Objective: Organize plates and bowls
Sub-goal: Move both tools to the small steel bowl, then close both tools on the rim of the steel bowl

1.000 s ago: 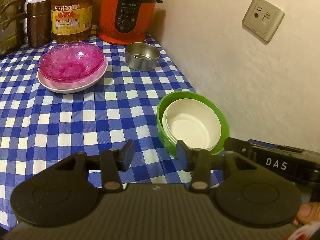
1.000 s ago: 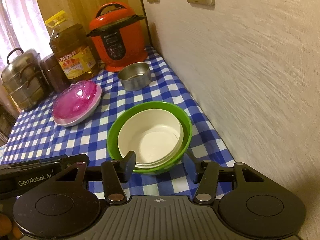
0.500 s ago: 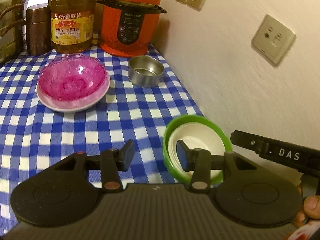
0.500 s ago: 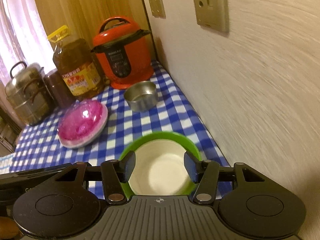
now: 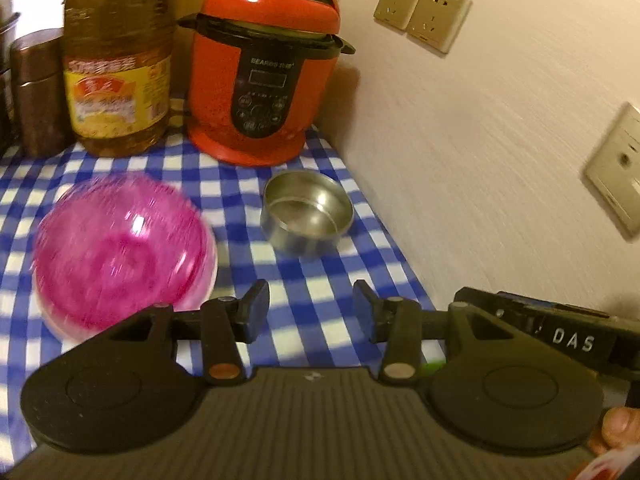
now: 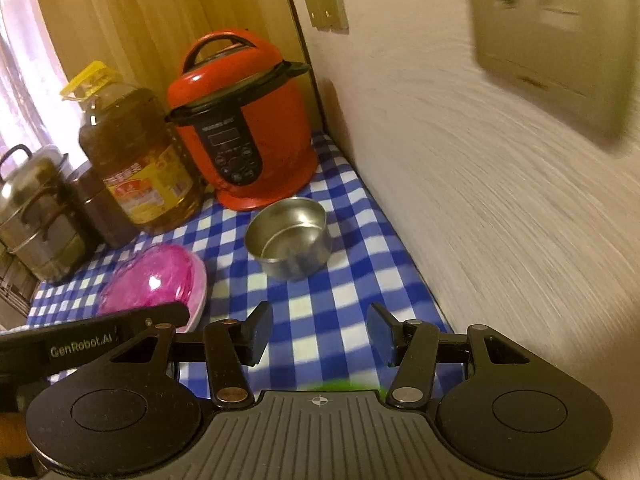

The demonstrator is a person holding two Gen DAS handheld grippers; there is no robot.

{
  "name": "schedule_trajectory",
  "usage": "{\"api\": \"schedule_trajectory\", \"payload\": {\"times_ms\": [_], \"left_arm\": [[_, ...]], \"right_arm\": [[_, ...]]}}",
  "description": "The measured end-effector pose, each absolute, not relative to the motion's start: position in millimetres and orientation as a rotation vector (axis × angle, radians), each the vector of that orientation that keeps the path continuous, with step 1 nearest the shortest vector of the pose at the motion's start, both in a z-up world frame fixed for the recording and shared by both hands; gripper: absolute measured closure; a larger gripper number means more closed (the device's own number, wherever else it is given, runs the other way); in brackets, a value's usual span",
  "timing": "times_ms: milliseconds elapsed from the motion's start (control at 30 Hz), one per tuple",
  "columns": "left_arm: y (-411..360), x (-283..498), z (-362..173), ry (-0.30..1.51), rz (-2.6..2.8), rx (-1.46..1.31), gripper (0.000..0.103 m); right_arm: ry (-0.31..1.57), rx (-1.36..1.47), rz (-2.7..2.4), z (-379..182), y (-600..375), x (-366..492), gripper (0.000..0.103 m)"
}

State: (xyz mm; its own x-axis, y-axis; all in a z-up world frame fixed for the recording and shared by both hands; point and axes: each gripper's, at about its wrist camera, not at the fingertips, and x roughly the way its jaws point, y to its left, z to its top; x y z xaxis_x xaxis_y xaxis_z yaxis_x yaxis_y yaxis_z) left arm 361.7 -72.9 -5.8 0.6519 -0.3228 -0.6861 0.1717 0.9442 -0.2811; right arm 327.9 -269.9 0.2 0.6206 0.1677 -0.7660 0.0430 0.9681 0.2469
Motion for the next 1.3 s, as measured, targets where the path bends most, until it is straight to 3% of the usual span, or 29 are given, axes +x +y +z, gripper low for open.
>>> {"api": "schedule_trajectory", "payload": {"times_ms": [233, 533, 633, 1300], "left_arm": [[-83.0, 431.5, -22.1, 0.834, -0.306, -0.159, 0.063], [-76.7, 504.2, -54.3, 0.882, -0.304, -0.169, 0.065], [-77.9, 522.0, -65.9, 0.911, -0.312, -0.163, 0.070], [-86.4, 557.4, -106.2, 0.995, -0.289, -0.094, 0.091]], "right_arm": [[0.903, 0.205, 0.068, -23.0, -264.6, 389.4, 0.050], [0.938, 0.192, 0.063, -53.5, -263.2, 449.9, 0.063], [0.960, 0.197, 0.059, -64.3, -264.5, 467.6, 0.066], [1.088, 0.296, 0.083, -116.6, -268.4, 516.3, 0.085]]}}
